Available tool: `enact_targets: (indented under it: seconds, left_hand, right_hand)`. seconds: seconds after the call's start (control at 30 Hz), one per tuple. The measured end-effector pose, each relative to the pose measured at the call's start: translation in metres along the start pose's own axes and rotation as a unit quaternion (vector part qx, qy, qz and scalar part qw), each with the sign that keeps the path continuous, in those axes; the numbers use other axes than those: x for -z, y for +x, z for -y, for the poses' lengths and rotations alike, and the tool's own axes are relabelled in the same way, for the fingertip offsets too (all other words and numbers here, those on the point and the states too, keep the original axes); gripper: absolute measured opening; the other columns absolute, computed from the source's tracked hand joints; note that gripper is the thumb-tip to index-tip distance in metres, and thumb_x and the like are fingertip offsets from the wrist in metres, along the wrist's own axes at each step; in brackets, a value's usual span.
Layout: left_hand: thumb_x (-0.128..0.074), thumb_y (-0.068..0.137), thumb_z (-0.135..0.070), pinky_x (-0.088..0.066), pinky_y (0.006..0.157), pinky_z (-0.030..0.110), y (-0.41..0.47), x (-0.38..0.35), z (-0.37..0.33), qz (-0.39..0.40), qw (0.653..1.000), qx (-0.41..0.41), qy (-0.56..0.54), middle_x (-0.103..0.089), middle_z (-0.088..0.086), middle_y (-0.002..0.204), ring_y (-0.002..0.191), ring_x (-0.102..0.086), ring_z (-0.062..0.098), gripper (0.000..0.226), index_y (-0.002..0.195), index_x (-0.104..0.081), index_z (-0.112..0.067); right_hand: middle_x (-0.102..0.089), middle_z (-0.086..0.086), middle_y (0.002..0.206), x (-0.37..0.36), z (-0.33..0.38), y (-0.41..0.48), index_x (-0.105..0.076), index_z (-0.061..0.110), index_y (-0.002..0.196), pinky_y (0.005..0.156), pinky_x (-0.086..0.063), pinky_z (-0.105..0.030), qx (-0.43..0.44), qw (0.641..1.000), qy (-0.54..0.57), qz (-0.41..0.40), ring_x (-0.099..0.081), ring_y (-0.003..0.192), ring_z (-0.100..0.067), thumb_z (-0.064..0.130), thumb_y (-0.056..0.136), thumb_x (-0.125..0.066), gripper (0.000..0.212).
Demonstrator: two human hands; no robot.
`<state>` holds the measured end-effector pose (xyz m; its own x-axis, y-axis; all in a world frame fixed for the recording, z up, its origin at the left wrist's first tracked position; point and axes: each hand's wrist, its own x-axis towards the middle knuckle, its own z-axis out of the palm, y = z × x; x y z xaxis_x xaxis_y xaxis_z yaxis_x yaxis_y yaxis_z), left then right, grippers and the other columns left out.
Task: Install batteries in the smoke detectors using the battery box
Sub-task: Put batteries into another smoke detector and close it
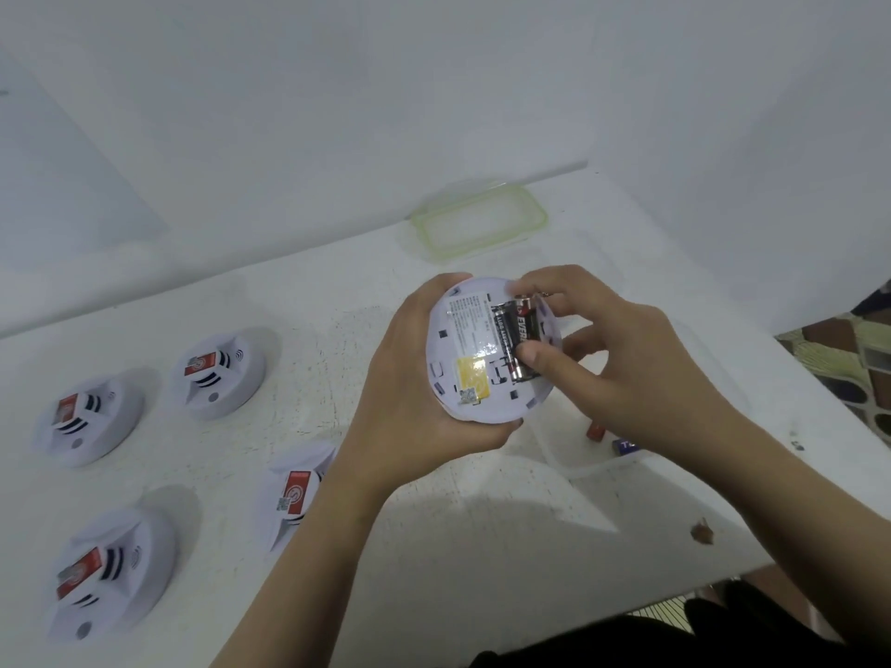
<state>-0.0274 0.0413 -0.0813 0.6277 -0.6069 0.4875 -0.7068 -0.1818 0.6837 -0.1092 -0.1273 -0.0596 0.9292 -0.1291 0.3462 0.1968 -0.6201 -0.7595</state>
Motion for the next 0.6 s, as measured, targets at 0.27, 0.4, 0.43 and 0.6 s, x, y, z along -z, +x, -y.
enact_targets:
  seconds: [0.27, 0.4, 0.43, 0.6]
  left_hand:
    - [-0.085, 0.054, -0.032, -0.052, 0.091, 0.027, 0.007, -0.02, -0.002, 0.003, 0.997, 0.036, -0.062, -0.051, -0.026, 0.124, 0.117, -0.056, 0.008, 0.091, 0.126, -0.034, -0.055]
    - [-0.087, 0.054, -0.032, -0.048, 0.095, 0.021, 0.005, -0.03, 0.004, 0.016, 0.996, 0.053, -0.07, -0.048, -0.034, 0.126, 0.121, -0.051, 0.0, 0.092, 0.129, -0.035, -0.04]
    - [-0.086, 0.053, -0.034, -0.048, 0.096, 0.022, 0.003, -0.031, 0.006, 0.016, 0.996, 0.059, -0.072, -0.048, -0.034, 0.127, 0.122, -0.051, 0.001, 0.093, 0.13, -0.035, -0.039]
    - [-0.085, 0.051, -0.035, -0.047, 0.094, 0.018, -0.003, -0.039, 0.012, -0.004, 0.991, 0.09, -0.1, -0.045, -0.033, 0.127, 0.123, -0.049, 0.0, 0.094, 0.129, -0.034, -0.041]
  right_hand:
    - [-0.066, 0.01, 0.1, 0.011, -0.013, -0.009, -0.064, 0.019, 0.101, 0.085, -0.043, -0.013, 0.048, 0.989, 0.014, -0.142, -0.061, 0.095, -0.006, 0.012, 0.082, -0.066, 0.02]
    - [-0.067, 0.005, 0.093, 0.026, -0.022, -0.018, -0.064, 0.018, 0.095, 0.083, -0.047, -0.018, -0.007, 0.977, 0.082, -0.199, -0.063, 0.085, -0.01, 0.004, 0.081, -0.07, 0.021]
    - [-0.068, 0.006, 0.091, 0.03, -0.026, -0.02, -0.064, 0.018, 0.094, 0.083, -0.048, -0.018, -0.03, 0.976, 0.077, -0.203, -0.063, 0.084, -0.01, 0.004, 0.081, -0.071, 0.02]
    - [-0.067, 0.021, 0.085, 0.043, -0.053, -0.037, -0.067, 0.032, 0.084, 0.078, -0.038, -0.004, -0.139, 0.979, -0.013, -0.145, -0.059, 0.081, -0.001, 0.013, 0.075, -0.075, 0.022]
